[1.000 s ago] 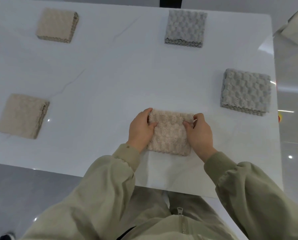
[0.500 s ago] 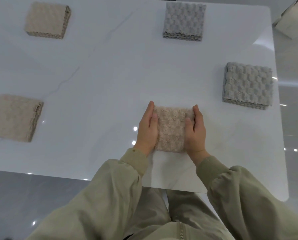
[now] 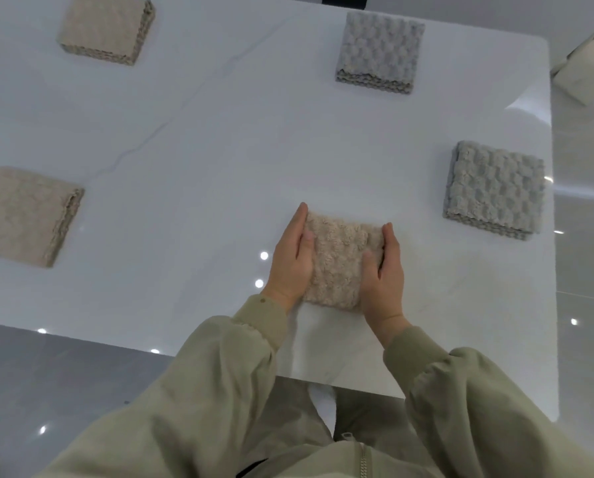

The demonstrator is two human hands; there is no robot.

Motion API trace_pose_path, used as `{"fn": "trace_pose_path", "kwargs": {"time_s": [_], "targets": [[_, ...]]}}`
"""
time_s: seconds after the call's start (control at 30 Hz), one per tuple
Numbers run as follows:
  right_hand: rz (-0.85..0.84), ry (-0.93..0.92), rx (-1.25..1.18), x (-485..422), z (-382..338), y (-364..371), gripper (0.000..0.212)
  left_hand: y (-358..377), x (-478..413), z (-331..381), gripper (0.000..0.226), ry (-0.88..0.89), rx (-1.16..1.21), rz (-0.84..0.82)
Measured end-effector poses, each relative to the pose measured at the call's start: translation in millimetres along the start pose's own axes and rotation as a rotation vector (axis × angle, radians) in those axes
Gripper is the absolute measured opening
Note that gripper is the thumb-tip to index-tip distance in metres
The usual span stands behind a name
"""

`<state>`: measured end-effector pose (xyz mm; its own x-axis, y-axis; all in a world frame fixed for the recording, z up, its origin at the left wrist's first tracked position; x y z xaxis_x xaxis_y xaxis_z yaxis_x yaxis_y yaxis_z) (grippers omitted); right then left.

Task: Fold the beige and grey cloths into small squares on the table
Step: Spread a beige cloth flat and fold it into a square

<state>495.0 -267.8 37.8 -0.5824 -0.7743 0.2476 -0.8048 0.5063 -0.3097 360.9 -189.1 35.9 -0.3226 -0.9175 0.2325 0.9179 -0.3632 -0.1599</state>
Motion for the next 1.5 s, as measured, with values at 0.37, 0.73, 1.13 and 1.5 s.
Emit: {"fn": "trace_pose_path", "kwargs": {"time_s": [0.37, 0.73, 1.13, 1.5], "targets": [[-0.471, -0.268, 0.217, -94, -14, -50, 0.051, -4, 55, -17, 0.04, -0.132, 0.109, 0.853], [-1.124, -0.423, 0.292, -118, -53, 41, 0.052, 100, 86, -14, 0.052, -0.148, 0.358, 1.364], [-1.224, -0.427, 0.339, -97, -54, 52, 0.053, 101, 72, -8, 0.056, -0.145, 0.446, 1.398], [-1.143, -0.524, 0.46, -97, -64, 40, 0.043, 87, 83, -5, 0.056, -0.201, 0.176, 1.269]]}}
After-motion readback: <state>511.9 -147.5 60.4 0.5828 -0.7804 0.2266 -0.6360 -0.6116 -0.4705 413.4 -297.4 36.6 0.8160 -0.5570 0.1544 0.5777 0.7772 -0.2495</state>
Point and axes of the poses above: each hand's wrist, its own x-axis away from the middle knuckle, its own y-axis out of the palm, z = x × y, the point moved 4 cm from there along -x, towards the middle knuckle
